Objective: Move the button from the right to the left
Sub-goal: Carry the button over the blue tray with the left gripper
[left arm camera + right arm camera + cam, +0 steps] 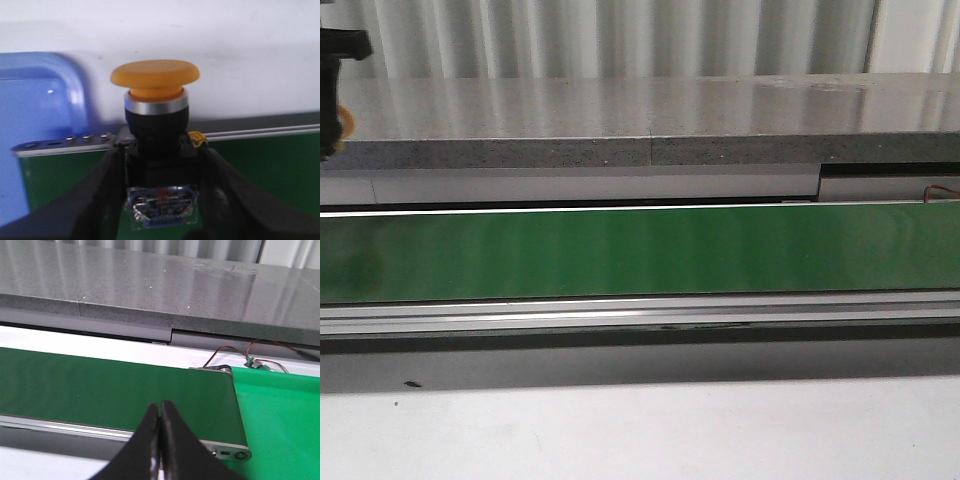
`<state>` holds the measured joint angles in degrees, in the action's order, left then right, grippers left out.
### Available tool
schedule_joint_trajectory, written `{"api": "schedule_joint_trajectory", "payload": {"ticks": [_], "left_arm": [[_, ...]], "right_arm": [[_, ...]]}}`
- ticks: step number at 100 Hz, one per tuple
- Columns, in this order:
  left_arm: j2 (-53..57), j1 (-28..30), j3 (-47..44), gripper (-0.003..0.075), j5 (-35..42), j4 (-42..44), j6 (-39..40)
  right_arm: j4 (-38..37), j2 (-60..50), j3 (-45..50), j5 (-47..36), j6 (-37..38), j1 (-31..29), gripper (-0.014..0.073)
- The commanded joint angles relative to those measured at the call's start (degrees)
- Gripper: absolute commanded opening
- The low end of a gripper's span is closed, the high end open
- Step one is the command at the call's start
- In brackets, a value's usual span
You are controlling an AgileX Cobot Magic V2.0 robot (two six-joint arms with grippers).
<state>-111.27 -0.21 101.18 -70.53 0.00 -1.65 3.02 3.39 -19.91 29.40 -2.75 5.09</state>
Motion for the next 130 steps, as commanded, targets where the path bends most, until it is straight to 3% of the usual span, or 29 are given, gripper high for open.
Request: {"api": "schedule_joint_trajectory", "payload": {"ticks": [1, 55, 77, 130], "left_arm": [[3.84, 3.33, 1.7, 0.0137, -2.02, 0.0, -2.77], [3.74, 18.28, 1.24, 0.0137, -2.02, 2.21, -12.54], [3.74, 23.19, -4.63, 0.0137, -1.03, 2.2, -17.24], [3.74, 26.69, -17.76, 0.0137, 14.12, 3.46, -19.82]], "right_arm": [[-0.49, 0.6, -1.36, -4.83, -0.52, 0.01, -0.0068], [-0.49, 0.6, -1.36, -4.83, -0.52, 0.01, -0.0068], [-0.49, 0.6, -1.36, -4.83, -0.52, 0.01, -0.0068], [-0.49, 0.6, -1.36, -4.83, -0.52, 0.01, -0.0068]]}}
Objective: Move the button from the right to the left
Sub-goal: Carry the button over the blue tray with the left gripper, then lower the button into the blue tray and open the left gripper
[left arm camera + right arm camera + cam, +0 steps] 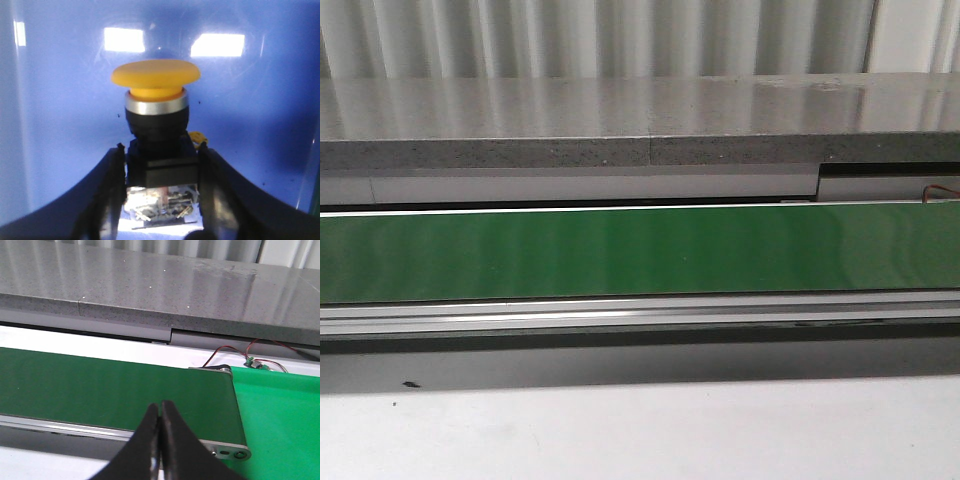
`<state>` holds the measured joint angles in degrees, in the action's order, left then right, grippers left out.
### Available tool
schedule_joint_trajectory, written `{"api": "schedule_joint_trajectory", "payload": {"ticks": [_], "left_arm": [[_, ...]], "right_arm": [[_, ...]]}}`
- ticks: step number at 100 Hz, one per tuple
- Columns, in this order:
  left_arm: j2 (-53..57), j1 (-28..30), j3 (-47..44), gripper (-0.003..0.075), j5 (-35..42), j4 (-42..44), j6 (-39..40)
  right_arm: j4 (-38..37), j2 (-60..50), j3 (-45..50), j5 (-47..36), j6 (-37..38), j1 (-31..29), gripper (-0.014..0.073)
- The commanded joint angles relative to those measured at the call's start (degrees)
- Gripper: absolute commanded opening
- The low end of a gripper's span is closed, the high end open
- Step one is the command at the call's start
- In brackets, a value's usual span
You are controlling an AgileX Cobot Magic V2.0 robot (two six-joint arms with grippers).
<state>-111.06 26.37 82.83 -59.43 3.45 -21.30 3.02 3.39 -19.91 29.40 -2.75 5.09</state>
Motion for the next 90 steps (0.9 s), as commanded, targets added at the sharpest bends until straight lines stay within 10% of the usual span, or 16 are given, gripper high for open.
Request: {"api": "schedule_joint_trajectory", "payload": {"ticks": [1, 33, 60, 90], "left_arm": [[3.53, 0.11, 0.48, 0.0137, 3.04, 0.01, -0.17], [0.26, 0.11, 0.49, 0.0153, 1.62, 0.9, -0.17], [-0.51, 0.11, 0.62, 0.0488, 0.87, 1.36, -0.17], [2.34, 0.11, 0.62, 0.044, 1.62, -0.13, -0.06]], "right_arm": [[-0.49, 0.6, -1.36, -4.83, -0.52, 0.01, -0.0068], [-0.49, 0.6, -1.36, -4.83, -0.52, 0.01, -0.0068], [-0.49, 0.6, -1.36, -4.83, -0.52, 0.01, -0.0068], [-0.49, 0.6, -1.36, -4.83, -0.52, 0.01, -0.0068]]}}
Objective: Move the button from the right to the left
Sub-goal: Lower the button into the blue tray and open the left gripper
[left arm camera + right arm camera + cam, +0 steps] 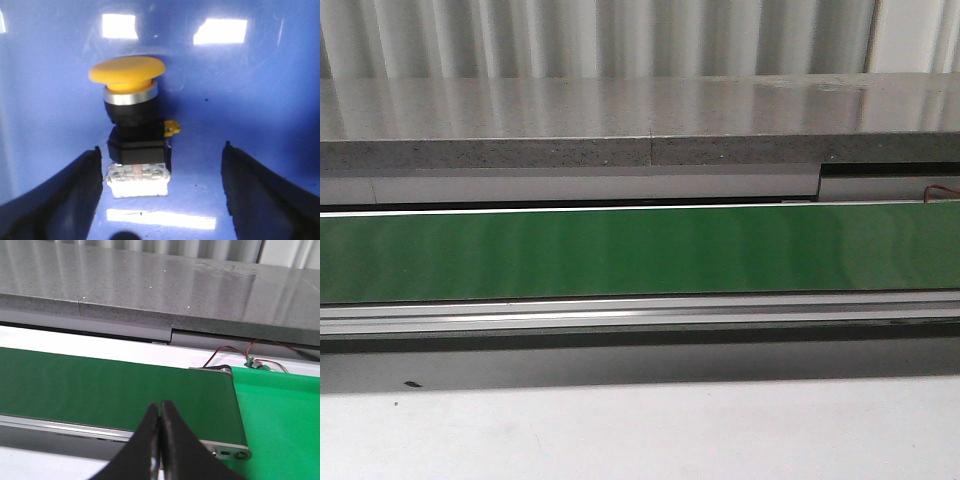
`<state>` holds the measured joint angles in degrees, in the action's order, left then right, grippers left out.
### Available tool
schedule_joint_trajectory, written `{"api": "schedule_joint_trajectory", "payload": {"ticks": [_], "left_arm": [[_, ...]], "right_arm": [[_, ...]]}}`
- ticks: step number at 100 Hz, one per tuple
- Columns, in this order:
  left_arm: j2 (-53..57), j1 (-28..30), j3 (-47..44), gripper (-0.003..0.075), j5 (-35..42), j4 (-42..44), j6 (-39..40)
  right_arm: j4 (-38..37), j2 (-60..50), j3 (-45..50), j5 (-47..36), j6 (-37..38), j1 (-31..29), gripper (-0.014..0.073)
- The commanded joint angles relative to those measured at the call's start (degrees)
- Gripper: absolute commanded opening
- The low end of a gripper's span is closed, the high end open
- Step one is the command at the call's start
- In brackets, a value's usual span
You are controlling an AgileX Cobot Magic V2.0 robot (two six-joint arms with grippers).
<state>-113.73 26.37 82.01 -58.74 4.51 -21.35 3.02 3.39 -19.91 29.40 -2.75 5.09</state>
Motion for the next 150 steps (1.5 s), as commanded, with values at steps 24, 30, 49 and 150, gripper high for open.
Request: {"api": "schedule_joint_trajectory", "payload": {"ticks": [24, 30, 49, 150], "left_arm": [[14.34, 0.11, -0.03, 0.0009, 6.17, -10.52, 1.01], [16.93, 0.0, -1.85, -0.002, 8.22, -11.14, 4.63], [25.46, -3.32, -10.51, -0.0021, 14.75, -11.76, 6.74], [72.9, -31.99, -47.4, -0.0021, 37.18, -21.45, 6.6]], "right_arm": [[-0.49, 0.6, -1.36, -4.83, -0.52, 0.01, -0.0068], [-0.49, 0.6, -1.36, -4.83, -0.52, 0.01, -0.0068], [-0.49, 0.6, -1.36, -4.83, -0.52, 0.01, -0.0068], [-0.49, 0.6, -1.36, -4.83, -0.52, 0.01, -0.0068]]}}
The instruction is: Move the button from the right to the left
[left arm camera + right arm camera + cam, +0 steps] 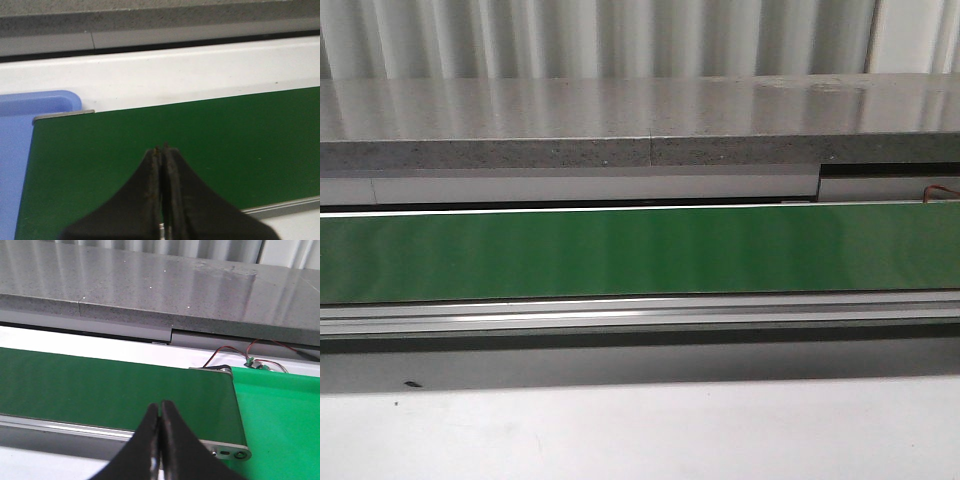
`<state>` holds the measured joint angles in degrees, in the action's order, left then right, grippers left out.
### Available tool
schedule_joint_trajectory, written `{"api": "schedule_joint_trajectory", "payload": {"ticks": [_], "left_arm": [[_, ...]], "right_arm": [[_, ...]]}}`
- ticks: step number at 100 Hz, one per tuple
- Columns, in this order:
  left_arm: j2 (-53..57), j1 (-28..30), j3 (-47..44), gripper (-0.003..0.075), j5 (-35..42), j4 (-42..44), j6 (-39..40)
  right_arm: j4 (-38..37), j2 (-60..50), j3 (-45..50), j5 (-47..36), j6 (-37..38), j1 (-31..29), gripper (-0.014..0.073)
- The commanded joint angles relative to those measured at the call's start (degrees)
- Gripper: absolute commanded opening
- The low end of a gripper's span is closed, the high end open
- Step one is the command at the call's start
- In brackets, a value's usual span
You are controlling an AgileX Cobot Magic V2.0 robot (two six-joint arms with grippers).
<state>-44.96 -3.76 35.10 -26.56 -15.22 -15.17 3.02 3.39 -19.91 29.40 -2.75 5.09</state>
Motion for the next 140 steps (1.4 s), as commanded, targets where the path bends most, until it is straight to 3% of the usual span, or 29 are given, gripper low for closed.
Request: {"api": "schedule_joint_trajectory", "payload": {"ticks": [1, 38, 80, 98, 136, 140], "left_arm": [[4.92, -1.99, -0.69, -0.002, 5.16, -1.85, 0.42], [23.1, -3.13, -10.27, -0.0021, 9.19, -1.84, 0.29], [32.72, -3.03, -22.29, -0.0021, 18.58, -1.84, 0.44], [36.2, -2.27, -26.55, -0.0021, 21.61, 13.42, 16.1], [47.0, 1.16, -37.66, -0.0021, 26.56, 16.84, 16.36], [46.99, 1.41, -37.5, -0.0021, 24.22, 16.84, 16.36]], "right_arm": [[-0.49, 0.6, -1.36, -4.83, -0.52, 0.01, -0.0068], [-0.49, 0.6, -1.36, -4.83, -0.52, 0.01, -0.0068], [-0.49, 0.6, -1.36, -4.83, -0.52, 0.01, -0.0068], [-0.49, 0.6, -1.36, -4.83, -0.52, 0.01, -0.0068], [-0.49, 0.6, -1.36, -4.83, -0.52, 0.01, -0.0068], [-0.49, 0.6, -1.36, -4.83, -0.52, 0.01, -0.0068]]}}
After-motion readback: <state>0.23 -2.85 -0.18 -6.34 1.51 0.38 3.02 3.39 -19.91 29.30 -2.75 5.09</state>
